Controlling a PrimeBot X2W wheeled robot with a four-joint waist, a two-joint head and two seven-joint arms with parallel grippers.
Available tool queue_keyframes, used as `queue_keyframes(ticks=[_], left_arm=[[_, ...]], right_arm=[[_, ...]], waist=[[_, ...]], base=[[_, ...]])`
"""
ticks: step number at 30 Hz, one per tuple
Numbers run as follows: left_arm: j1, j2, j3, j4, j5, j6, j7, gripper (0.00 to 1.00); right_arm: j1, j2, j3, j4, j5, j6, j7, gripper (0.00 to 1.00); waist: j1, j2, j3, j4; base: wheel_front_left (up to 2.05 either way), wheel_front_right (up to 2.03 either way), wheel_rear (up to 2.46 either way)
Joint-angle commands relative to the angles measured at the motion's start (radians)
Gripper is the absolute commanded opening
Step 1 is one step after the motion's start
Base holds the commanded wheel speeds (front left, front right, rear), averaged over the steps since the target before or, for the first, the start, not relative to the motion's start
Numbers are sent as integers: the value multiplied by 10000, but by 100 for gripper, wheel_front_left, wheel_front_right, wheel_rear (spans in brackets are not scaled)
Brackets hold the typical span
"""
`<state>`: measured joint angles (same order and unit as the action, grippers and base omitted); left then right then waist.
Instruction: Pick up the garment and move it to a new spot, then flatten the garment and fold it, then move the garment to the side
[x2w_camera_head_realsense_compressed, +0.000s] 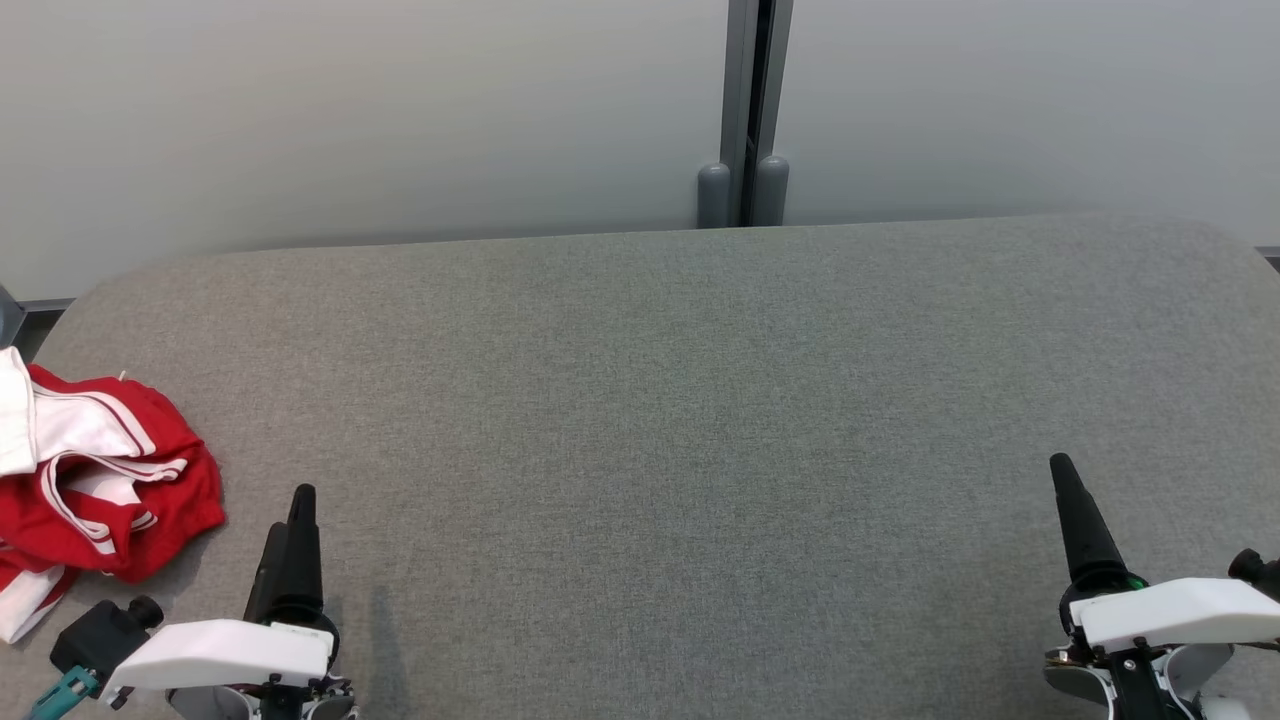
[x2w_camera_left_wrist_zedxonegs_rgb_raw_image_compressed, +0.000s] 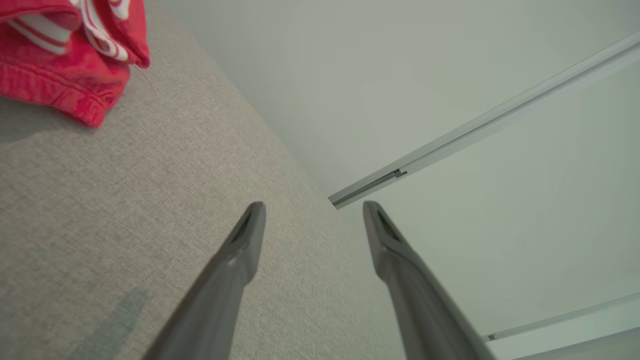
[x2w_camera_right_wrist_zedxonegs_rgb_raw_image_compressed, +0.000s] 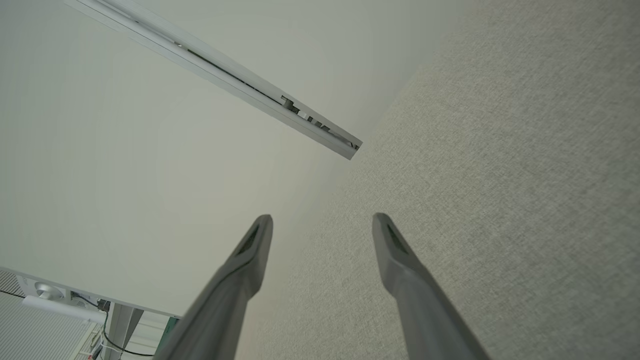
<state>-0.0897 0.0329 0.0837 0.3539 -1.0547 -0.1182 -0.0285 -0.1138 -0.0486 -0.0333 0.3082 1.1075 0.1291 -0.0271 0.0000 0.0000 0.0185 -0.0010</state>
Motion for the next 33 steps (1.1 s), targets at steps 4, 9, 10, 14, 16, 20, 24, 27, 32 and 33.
queue_keyframes(ticks=[4,9,10,14,16,20,24,27,32,33], left_arm=[[-346,115,-125,54,975,142,-209,100],[-383,120,-244,170,1830,242,-383,100],[-394,121,-262,182,1970,258,-418,100],[-420,126,-338,218,2552,331,-550,100],[-427,129,-369,222,2872,393,-614,100],[-445,143,-417,251,3501,491,-745,100],[-444,146,-439,264,4047,598,-860,100],[-429,150,-459,286,4429,653,-951,100],[-385,155,-488,315,4908,728,-1069,100],[-369,156,-499,319,5028,741,-1090,100]], right_arm=[[-289,-58,67,40,-937,8,-224,100],[-329,-43,126,180,-1744,9,-399,100],[-338,-37,142,194,-1882,10,-429,100],[-393,-35,209,253,-2458,11,-571,100],[-419,-38,218,276,-2746,11,-630,100],[-488,-42,217,310,-3368,12,-758,100],[-513,-33,181,339,-3970,13,-876,100],[-514,-29,174,366,-4406,14,-963,100],[-490,-23,165,414,-4948,14,-1082,100],[-481,-21,167,427,-5065,15,-1113,100]], waist=[[0,0,20,-5],[0,0,48,-8],[0,0,56,-8],[0,0,100,-9],[0,0,121,-13],[0,0,153,-18],[0,0,160,-20],[0,0,163,-17],[0,0,144,-10],[0,0,137,-8]], base=[[0,0,0],[0,0,0],[0,0,0],[0,0,0],[0,0,0],[0,0,0],[0,0,0],[0,0,0],[0,0,0],[0,0,0]])
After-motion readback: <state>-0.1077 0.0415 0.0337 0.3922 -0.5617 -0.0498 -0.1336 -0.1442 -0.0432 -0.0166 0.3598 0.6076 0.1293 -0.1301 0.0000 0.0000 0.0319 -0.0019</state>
